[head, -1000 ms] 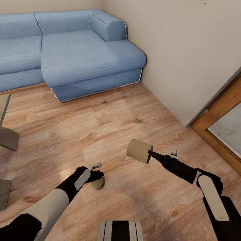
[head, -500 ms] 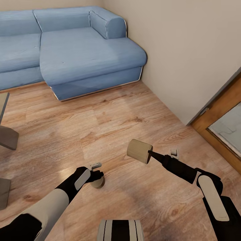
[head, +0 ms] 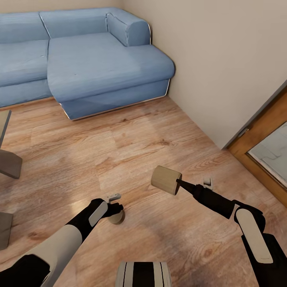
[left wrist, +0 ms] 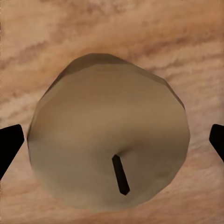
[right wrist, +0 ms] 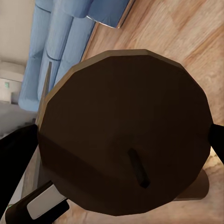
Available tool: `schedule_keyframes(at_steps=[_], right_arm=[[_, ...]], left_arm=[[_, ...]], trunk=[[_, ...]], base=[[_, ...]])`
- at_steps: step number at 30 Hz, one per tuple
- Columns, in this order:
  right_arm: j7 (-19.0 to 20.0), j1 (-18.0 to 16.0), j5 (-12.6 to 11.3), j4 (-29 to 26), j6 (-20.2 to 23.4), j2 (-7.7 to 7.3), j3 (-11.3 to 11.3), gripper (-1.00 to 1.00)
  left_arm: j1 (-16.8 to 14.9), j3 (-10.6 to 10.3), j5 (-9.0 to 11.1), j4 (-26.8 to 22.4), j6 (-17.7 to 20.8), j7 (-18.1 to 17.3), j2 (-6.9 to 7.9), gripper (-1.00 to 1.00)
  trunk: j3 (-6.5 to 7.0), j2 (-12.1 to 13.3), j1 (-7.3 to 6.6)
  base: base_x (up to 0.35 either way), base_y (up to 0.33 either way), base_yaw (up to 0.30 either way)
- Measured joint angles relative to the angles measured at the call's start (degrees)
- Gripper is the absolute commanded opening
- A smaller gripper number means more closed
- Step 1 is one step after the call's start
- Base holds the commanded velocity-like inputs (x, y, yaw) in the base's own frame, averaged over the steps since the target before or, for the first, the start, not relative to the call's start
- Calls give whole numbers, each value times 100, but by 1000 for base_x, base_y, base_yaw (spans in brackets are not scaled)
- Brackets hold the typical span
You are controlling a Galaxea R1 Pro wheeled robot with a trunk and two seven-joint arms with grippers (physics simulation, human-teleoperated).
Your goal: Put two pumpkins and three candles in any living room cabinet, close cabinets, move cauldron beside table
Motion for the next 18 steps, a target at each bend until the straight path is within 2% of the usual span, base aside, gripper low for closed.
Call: schedule_keyframes(at_steps=[14, 18], right_arm=[[0, 0, 0, 0, 0, 0, 0, -100], [0, 0, 11, 0, -8, 0, 0, -100]], left_arm=[[-1, 1, 2, 1, -120, 155, 0, 100], [-4, 1, -12, 0, -122, 156, 0, 100]], trunk=[[0, 0, 0], [-67, -4, 8]], base=[[0, 0, 0], [0, 0, 0]])
